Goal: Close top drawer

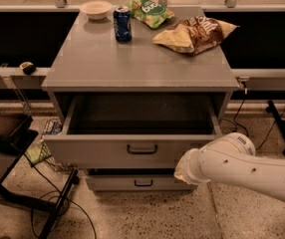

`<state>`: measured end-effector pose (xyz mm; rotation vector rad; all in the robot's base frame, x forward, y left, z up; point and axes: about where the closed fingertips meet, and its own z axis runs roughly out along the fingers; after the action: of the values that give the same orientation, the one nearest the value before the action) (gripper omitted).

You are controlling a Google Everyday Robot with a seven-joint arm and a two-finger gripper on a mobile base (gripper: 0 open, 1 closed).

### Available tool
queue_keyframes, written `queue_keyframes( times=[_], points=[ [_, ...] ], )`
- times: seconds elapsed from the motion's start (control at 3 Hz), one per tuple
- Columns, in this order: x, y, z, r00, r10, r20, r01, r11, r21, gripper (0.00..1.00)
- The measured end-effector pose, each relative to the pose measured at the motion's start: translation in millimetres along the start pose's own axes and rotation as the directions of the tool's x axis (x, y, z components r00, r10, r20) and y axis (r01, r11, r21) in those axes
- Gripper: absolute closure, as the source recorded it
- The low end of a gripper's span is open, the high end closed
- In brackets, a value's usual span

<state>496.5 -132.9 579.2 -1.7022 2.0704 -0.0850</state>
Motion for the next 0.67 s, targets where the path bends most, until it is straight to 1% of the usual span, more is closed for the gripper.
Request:
queue_keyframes(
  times=[0.33,0.67],
  points=[
    [-18.8,-29.2,18.9,1.000,-0.012,0.024,0.012,0.9999,-0.006,1.00],
    [-19.7,-29.1,19.0,1.000,-0.013,0.025,0.013,0.9999,-0.005,1.00]
  ],
)
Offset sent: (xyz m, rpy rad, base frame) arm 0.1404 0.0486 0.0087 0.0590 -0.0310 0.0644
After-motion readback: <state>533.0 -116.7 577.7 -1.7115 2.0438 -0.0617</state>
